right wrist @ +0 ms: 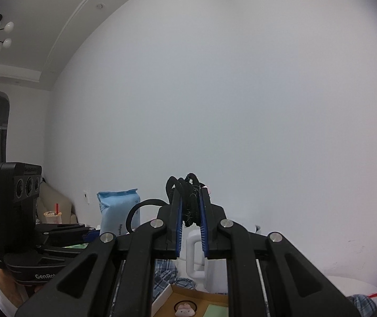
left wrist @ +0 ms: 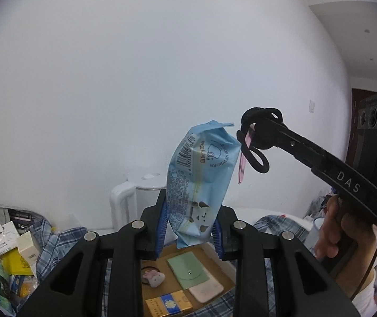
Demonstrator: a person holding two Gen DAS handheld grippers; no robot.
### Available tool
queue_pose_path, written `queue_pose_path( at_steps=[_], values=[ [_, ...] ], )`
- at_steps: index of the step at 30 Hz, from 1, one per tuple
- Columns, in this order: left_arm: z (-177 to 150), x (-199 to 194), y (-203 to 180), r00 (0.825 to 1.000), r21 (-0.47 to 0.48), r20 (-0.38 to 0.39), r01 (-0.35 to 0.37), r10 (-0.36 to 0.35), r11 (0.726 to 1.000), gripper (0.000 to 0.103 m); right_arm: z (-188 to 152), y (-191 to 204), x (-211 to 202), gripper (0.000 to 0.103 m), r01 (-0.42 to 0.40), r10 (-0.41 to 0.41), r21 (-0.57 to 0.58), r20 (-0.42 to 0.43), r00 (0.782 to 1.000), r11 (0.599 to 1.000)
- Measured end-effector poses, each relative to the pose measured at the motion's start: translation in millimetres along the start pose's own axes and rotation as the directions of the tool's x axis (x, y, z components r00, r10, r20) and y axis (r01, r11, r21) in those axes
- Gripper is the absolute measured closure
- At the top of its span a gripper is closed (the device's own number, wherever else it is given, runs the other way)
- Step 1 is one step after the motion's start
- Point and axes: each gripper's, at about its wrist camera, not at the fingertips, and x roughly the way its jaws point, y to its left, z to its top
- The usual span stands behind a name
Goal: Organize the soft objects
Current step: 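Carry the wipe pack with the left gripper while the right gripper carries the hair ties over the box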
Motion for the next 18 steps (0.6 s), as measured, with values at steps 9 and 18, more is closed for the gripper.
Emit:
queue_pose_path(
  at_steps=[9,18],
  values=[
    [-16,30,10,0.997,-0.036,-0.074,-0.019,0.017,0.999,0.072,-34,-8,35,0.092,-0.015,0.020,0.055,-0.081,0.997,0.998],
    [-24,49,24,0.992,-0.054,-0.121,-0.042,0.036,0.998,0.072,-52,-8,59,0.092,-0.005,0.012,0.054,-0.140,0.990,0.999]
  ],
)
